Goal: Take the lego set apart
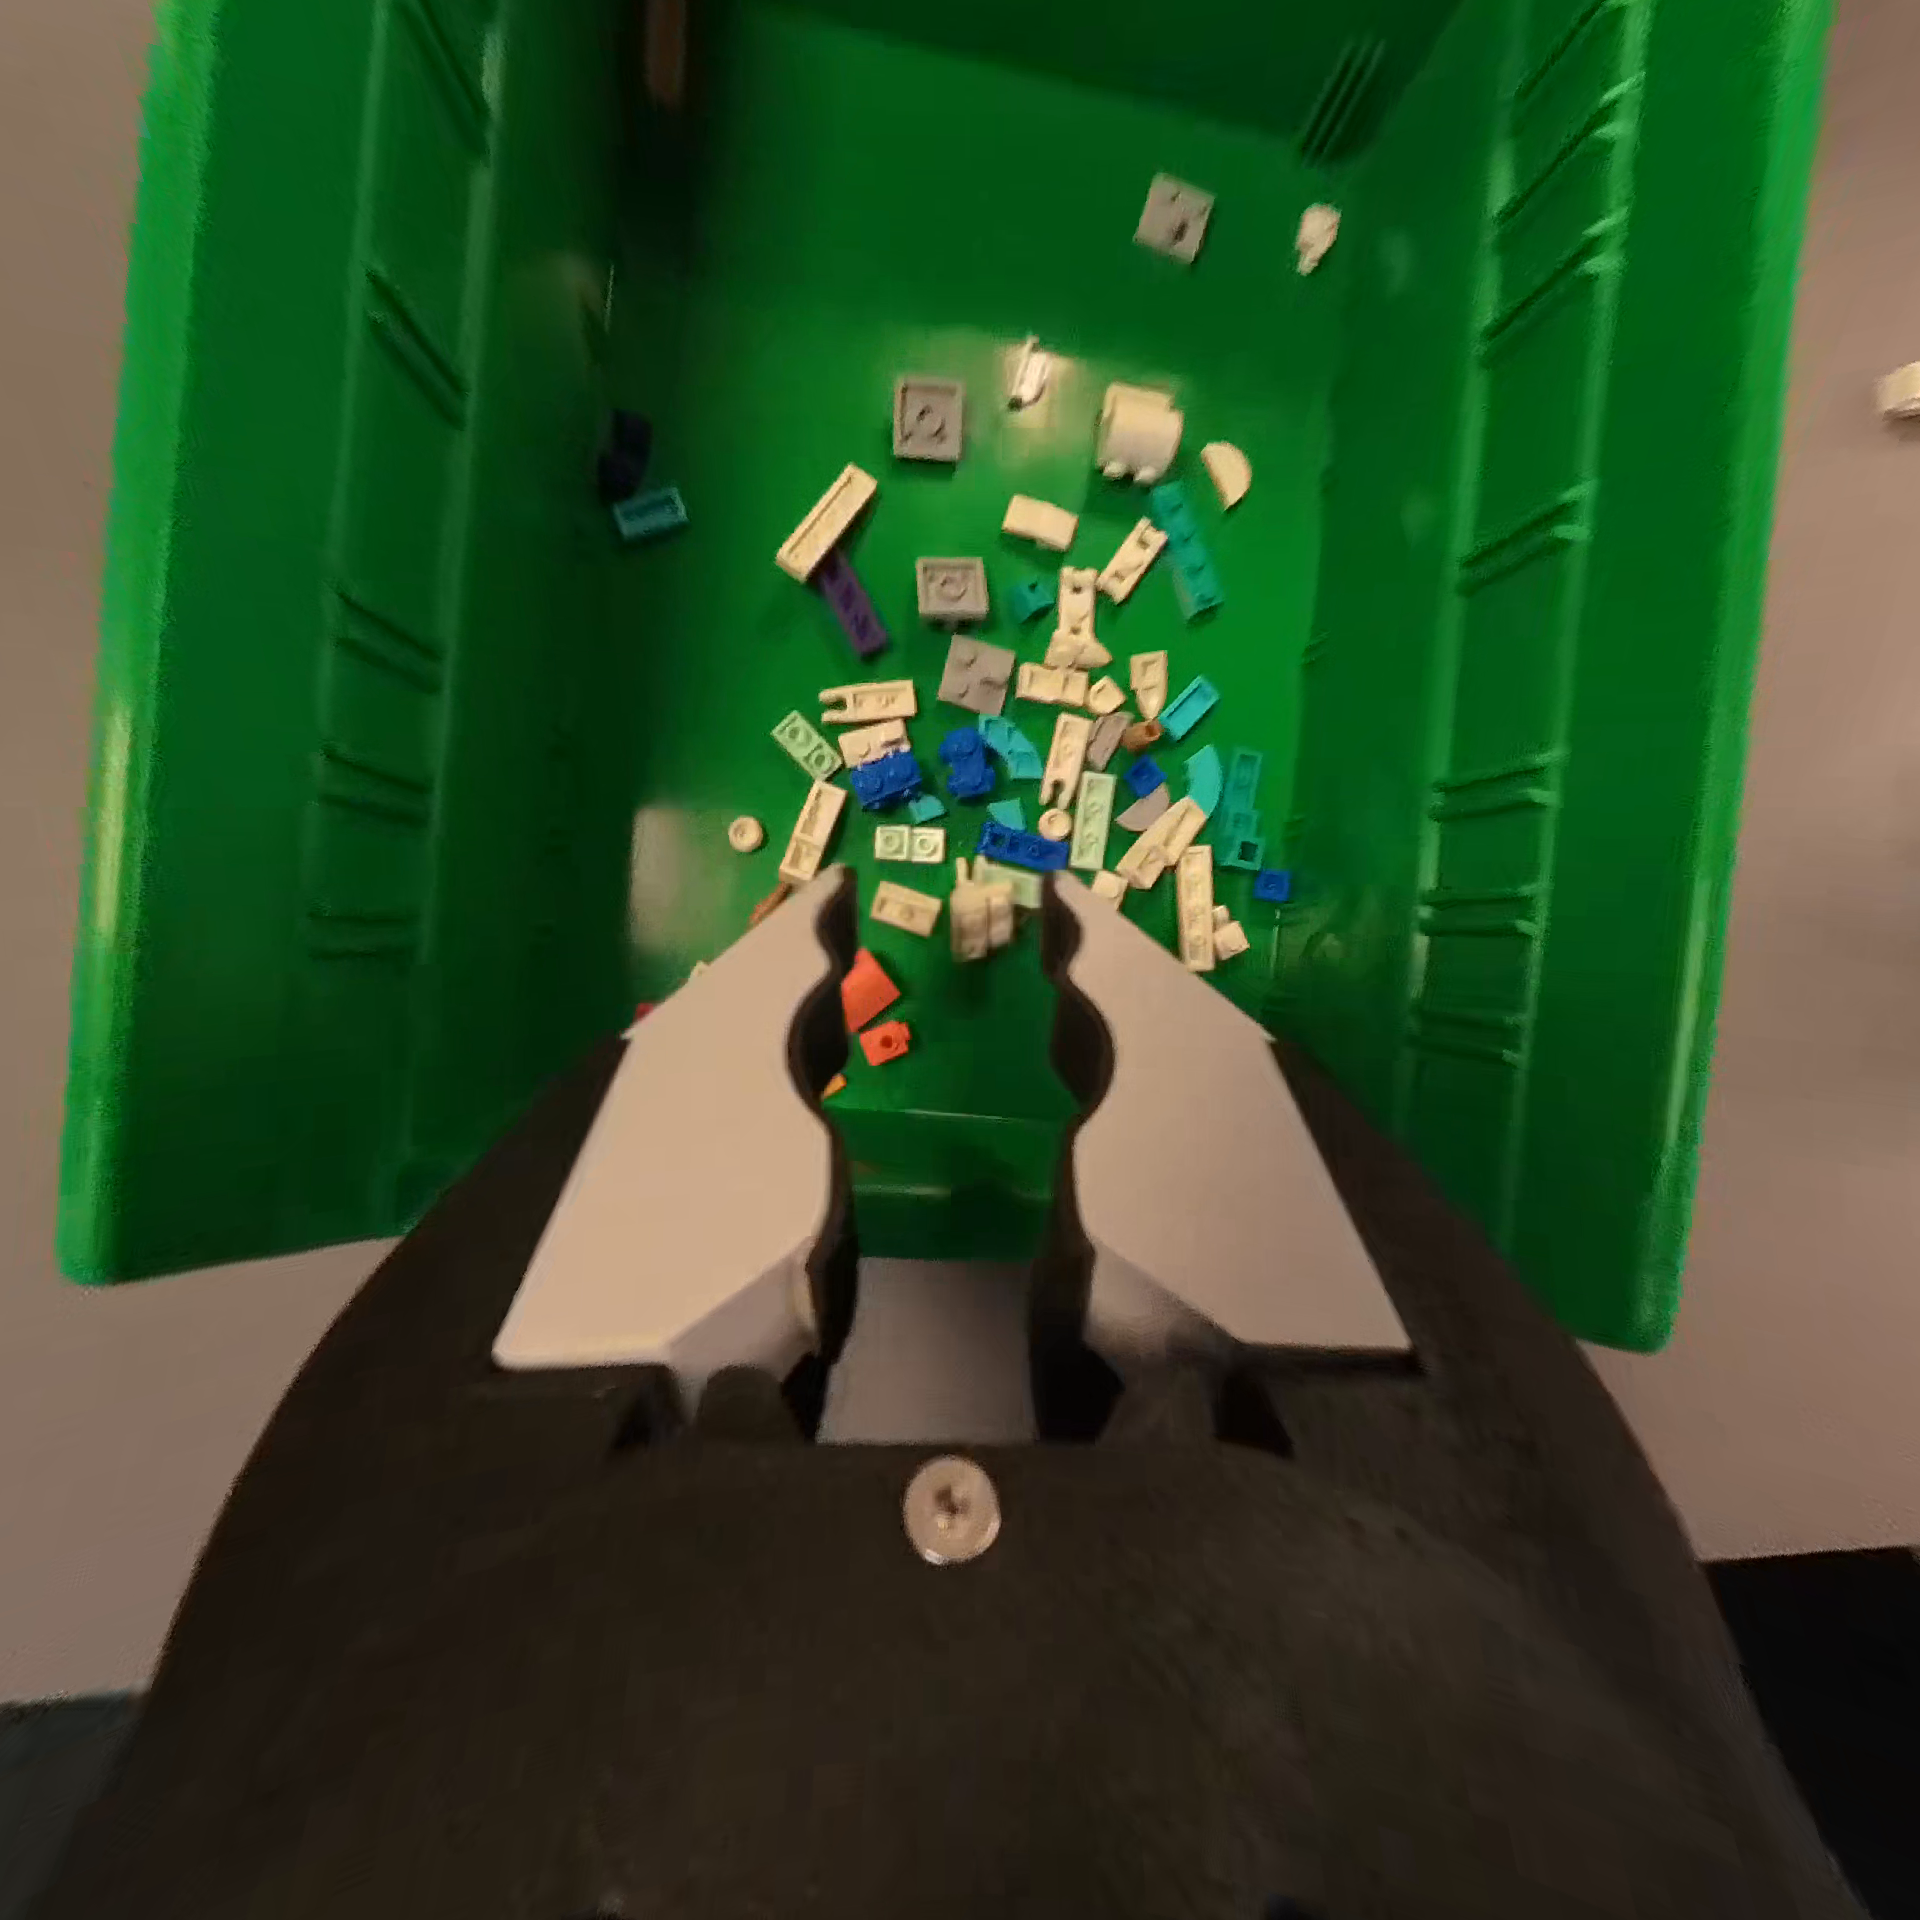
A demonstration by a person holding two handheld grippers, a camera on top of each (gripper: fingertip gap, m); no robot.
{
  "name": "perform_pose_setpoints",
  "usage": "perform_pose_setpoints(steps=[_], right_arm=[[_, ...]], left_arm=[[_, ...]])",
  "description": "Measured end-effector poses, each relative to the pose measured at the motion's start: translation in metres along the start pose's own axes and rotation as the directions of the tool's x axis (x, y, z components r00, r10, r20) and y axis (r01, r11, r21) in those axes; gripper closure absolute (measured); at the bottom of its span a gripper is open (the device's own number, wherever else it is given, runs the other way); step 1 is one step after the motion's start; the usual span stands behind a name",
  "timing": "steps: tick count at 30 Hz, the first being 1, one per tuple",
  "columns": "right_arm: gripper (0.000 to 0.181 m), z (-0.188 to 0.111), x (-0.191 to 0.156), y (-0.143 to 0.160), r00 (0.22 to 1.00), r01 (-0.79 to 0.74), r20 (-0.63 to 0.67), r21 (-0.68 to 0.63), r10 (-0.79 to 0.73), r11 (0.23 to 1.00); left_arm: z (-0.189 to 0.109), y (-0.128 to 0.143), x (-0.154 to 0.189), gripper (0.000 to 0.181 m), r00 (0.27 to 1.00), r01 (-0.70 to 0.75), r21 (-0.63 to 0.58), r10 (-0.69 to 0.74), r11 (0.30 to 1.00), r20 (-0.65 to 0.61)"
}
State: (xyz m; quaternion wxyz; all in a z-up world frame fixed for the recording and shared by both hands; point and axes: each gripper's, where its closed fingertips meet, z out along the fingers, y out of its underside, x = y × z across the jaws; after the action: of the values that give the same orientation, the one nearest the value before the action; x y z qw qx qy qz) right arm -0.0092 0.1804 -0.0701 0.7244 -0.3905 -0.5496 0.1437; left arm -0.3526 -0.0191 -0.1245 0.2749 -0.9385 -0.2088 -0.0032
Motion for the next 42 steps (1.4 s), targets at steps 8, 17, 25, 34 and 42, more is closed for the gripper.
perform_pose_setpoints(steps=[8,17,25,34,42], right_arm=[[0.167,-0.001,-0.004,-0.009,1.000,0.025,0.014,0.030,-0.025,0.999],[0.167,-0.006,-0.056,-0.040,0.962,0.154,0.202,0.166,-0.186,0.974],[0.167,-0.021,-0.103,-0.061,0.889,0.112,0.406,0.258,-0.213,0.960],[0.167,-0.023,-0.115,-0.062,0.864,0.119,0.446,0.269,-0.233,0.956],[0.167,-0.025,-0.114,-0.068,0.872,0.128,0.423,0.290,-0.247,0.949]], left_arm=[[-0.016,-0.012,0.021,0.108,0.996,-0.036,0.082,0.029,0.996,0.086],[-0.079,0.020,0.271,0.127,0.719,-0.193,0.674,0.571,0.713,-0.397],[-0.030,0.044,0.322,0.132,0.572,-0.047,0.577,0.495,0.816,-0.654],[-0.026,0.048,0.327,0.140,0.420,0.099,0.516,0.434,0.851,-0.797],[-0.019,0.052,0.330,0.159,0.377,0.086,0.422,0.363,0.903,-0.852]])
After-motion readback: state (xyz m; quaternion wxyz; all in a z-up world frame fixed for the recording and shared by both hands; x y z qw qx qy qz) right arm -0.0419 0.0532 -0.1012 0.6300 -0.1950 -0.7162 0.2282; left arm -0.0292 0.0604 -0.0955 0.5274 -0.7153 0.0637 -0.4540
